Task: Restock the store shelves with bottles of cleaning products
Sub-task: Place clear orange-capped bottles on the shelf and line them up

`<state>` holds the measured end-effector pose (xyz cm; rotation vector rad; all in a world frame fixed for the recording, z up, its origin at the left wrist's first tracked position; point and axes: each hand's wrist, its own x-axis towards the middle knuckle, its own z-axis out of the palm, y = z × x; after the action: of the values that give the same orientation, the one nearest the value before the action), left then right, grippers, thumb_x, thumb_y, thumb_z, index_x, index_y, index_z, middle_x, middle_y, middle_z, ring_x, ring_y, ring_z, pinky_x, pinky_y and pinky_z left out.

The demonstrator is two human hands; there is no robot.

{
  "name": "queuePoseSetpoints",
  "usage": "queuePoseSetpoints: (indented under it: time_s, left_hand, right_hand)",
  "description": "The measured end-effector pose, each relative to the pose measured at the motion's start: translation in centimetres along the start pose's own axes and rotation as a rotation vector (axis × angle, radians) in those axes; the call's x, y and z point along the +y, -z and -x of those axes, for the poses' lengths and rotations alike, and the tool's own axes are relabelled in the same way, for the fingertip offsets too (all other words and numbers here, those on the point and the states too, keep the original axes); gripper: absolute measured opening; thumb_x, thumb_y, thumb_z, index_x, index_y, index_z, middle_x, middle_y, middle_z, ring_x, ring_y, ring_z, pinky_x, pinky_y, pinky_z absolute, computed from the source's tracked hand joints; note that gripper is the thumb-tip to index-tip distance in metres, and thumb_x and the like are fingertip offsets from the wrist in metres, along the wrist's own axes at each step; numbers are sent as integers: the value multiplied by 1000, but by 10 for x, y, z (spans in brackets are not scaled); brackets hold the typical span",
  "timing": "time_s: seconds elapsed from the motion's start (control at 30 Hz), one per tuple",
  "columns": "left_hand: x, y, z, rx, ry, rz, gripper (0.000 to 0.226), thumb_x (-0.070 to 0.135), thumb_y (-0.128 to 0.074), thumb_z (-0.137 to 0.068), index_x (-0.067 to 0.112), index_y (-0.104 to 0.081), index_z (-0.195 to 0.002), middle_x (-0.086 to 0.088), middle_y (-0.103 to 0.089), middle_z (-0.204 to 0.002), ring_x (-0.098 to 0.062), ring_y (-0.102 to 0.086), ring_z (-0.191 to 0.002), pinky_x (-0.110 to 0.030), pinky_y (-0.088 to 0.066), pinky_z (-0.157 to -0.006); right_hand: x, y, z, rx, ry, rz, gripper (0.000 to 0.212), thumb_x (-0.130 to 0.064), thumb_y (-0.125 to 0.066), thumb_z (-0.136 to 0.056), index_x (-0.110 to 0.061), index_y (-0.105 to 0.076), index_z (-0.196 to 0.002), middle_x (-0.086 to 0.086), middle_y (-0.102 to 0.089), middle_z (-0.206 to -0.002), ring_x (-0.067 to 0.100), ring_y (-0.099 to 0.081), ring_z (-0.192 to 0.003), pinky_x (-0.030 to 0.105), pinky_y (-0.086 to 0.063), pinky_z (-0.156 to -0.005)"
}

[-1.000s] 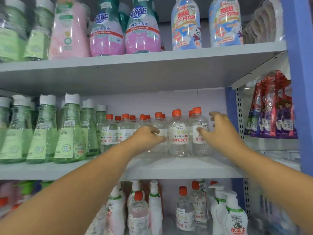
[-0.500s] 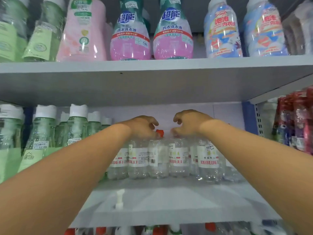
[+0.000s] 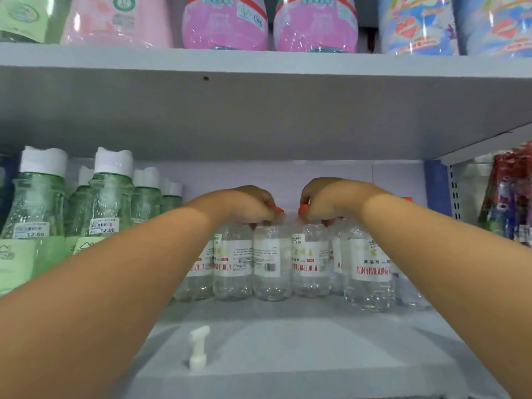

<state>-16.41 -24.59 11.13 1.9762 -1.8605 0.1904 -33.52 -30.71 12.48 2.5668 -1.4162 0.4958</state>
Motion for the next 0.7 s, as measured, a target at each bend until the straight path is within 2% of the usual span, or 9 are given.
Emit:
queuePoseSetpoints:
  time_s: [0.1, 0.23, 0.33, 0.37, 0.43, 0.5, 0.6, 0.7]
  left_hand:
    - [2, -1, -2, 15, 28, -33, 52, 65, -56, -90, 15, -66, -103, -4, -71, -97, -23, -65, -96, -37, -50, -89]
    - [3, -10, -9, 104, 73, -148, 51, 63, -51, -89, 15, -65, -102, -5, -67, -103, -22, -64, -95, -32, -47, -74]
    - [4, -17, -11, 173, 106, -210, 55, 70, -48, -87, 20, -63, -101, 1, -65, -100, -18, -61, -89, -31, -47, -72]
    - [4, -17, -11, 172, 100, -214, 56, 71, -46, -88, 21, -63, -105, 3, -65, -102, -18, -61, -92, -31, -48, -73]
    - [4, -16, -9, 137, 49, -145, 48, 64, -46, -94, 27, -63, -119, 7, -64, -118, -18, -60, -106, -33, -49, -87]
    - [0, -12, -5, 86, 3, -31, 37, 54, -49, -97, 33, -64, -125, 10, -62, -129, -16, -57, -115, -35, -47, -100]
    - [-5, -7, -4, 58, 3, 34, 29, 52, -56, -96, 32, -69, -113, 9, -67, -114, -13, -62, -103, -34, -51, -94]
    - [-2, -10, -10, 121, 48, 19, 38, 55, -61, -92, 20, -70, -102, -1, -69, -104, -20, -64, -99, -37, -52, -90]
  right_hand:
    - [5, 2, -5, -37, 14, -66, 27, -35, -70, -91, -15, -71, -109, 3, -74, -92, 23, -76, -80, 30, -56, -66]
    - [7, 6, -13, -76, 62, -115, 18, -28, -69, -94, -23, -65, -111, 0, -72, -107, 20, -77, -85, 26, -54, -65]
    - [9, 8, -18, -123, 67, -112, 23, -23, -68, -94, -27, -63, -116, 0, -72, -109, 22, -76, -89, 35, -61, -80]
    - [9, 9, -18, -131, 71, -89, 25, -23, -68, -93, -28, -63, -117, 0, -72, -109, 22, -75, -89, 35, -61, -78]
    - [7, 12, -14, -131, 82, -55, 26, -25, -68, -93, -27, -62, -118, -2, -72, -105, 15, -71, -80, 27, -56, -63]
    - [5, 14, -12, -127, 80, -73, 26, -31, -67, -94, -20, -64, -117, -2, -72, -96, 10, -70, -77, 25, -56, -65]
    - [3, 10, -15, -106, 60, -75, 33, -38, -66, -94, -9, -69, -110, 5, -75, -98, 20, -76, -85, 37, -60, -86]
    - [4, 5, -15, -64, 53, -40, 30, -38, -64, -96, -11, -69, -108, 5, -76, -94, 19, -77, -78, 32, -57, -84]
